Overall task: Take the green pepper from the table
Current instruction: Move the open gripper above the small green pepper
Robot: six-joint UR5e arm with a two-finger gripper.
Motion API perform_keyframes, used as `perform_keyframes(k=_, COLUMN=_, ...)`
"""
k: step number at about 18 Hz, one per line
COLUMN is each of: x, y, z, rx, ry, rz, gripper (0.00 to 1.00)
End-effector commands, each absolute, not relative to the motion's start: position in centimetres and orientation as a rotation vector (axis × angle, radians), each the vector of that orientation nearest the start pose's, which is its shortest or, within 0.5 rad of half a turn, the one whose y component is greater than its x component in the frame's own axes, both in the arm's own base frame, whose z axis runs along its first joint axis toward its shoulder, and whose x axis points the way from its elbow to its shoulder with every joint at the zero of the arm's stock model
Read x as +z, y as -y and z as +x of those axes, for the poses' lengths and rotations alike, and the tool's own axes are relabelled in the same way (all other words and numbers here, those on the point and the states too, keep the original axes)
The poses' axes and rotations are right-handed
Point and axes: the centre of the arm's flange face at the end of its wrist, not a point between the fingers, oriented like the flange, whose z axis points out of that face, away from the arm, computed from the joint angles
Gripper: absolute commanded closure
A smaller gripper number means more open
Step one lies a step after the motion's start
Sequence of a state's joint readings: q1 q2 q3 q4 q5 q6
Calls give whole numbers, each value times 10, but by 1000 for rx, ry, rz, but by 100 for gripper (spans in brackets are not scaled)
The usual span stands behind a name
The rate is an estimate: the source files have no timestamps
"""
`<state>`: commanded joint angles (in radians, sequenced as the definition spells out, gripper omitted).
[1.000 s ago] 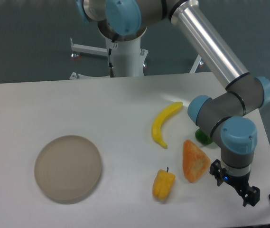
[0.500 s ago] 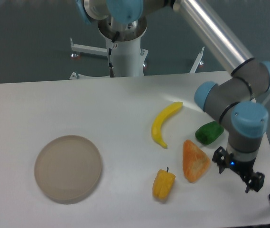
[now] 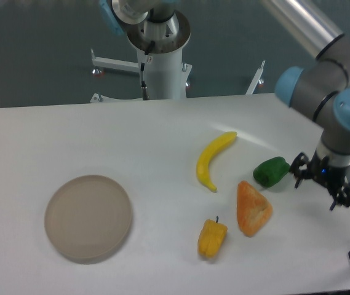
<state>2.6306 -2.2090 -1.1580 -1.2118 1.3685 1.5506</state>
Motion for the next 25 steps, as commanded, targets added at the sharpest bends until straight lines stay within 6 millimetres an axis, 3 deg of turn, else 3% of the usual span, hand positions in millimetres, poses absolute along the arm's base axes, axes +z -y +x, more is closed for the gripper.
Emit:
perform_keyframes(k=2, x=322, y=-470, z=-588, rx=57, ry=-679, rz=-2786, gripper=0)
perform_keyframes(k=6, x=306, y=-449, z=-587, rx=-12, ry=-622, rz=-2759, gripper=0)
perform_keyframes(k=12, x=280, y=-442, z=-565, rx=-100, ry=-622, rz=-2755, gripper=0)
perform_keyframes(k=21, x=266, y=-439, z=-538, rx=-146, ry=-719, rz=-2735, gripper=0)
perform_keyframes(k=25, x=261, y=-450, z=-527, rx=-161, ry=-741, rz=-2731, gripper=0)
